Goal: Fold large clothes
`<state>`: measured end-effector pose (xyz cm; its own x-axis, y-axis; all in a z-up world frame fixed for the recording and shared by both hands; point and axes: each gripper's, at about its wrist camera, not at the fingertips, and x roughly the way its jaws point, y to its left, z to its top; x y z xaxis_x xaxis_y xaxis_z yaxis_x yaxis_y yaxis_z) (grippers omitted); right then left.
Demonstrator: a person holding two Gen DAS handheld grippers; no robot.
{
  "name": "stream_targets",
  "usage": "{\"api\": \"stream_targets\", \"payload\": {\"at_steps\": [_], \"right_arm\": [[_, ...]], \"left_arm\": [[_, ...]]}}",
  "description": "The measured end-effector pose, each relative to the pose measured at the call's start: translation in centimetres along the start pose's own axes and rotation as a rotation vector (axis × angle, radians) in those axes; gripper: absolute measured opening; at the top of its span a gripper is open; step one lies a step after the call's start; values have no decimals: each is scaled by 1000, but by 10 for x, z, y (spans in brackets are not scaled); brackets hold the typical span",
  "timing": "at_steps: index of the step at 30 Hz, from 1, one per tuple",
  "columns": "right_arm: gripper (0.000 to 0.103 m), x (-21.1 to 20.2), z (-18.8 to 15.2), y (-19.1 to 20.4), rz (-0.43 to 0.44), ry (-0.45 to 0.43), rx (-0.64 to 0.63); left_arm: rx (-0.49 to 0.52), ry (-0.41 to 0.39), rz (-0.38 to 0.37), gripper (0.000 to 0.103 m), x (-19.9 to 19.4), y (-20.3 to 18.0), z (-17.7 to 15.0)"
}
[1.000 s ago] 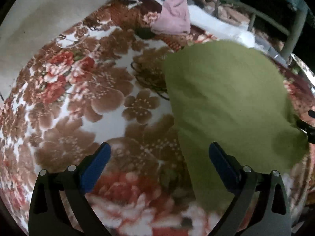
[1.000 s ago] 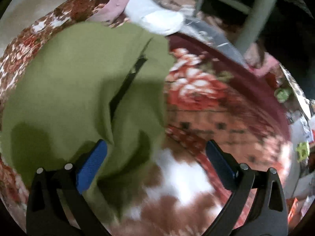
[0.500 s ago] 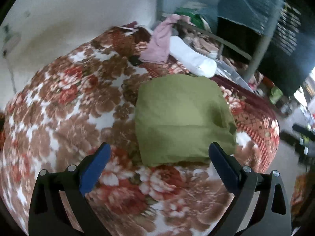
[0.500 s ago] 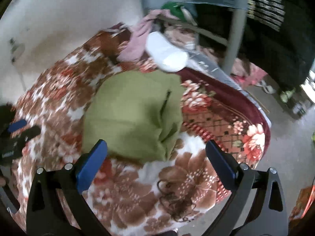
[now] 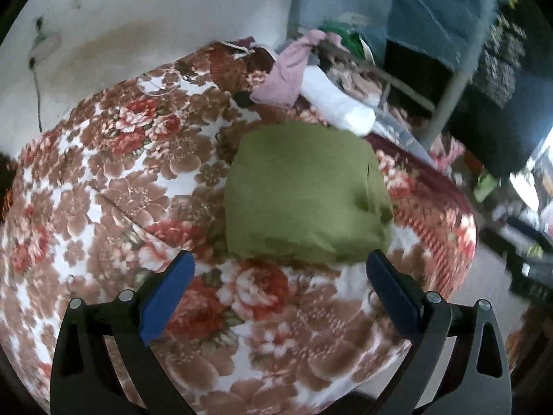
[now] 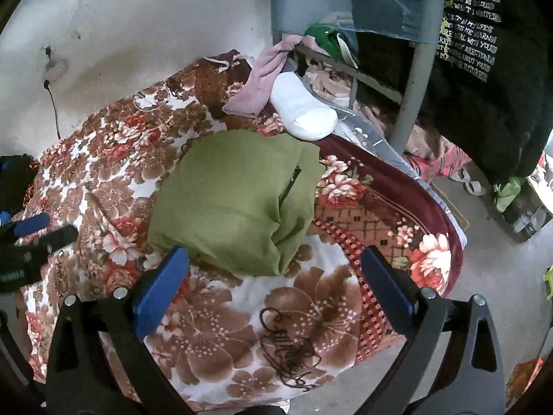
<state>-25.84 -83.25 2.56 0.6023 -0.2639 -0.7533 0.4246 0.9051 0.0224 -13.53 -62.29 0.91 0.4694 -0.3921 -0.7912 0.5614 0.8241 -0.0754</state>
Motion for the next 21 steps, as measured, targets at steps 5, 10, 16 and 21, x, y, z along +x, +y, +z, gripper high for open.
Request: {"api": "stream_targets", "payload": {"at_steps": [5, 10, 16, 21], "right_arm": [[98, 3, 3, 2, 17, -11, 21], [98, 4, 6, 9, 24, -21, 19], [98, 3, 11, 12, 34, -26, 9], [98, 3, 11, 11, 47, -24, -7]], "left_arm": [[44, -5, 36, 98, -2, -1, 1], [91, -21, 52, 98, -4, -5, 14], [85, -65, 37, 98, -9, -5, 21], [73, -39, 67, 98, -5, -7, 22]]}}
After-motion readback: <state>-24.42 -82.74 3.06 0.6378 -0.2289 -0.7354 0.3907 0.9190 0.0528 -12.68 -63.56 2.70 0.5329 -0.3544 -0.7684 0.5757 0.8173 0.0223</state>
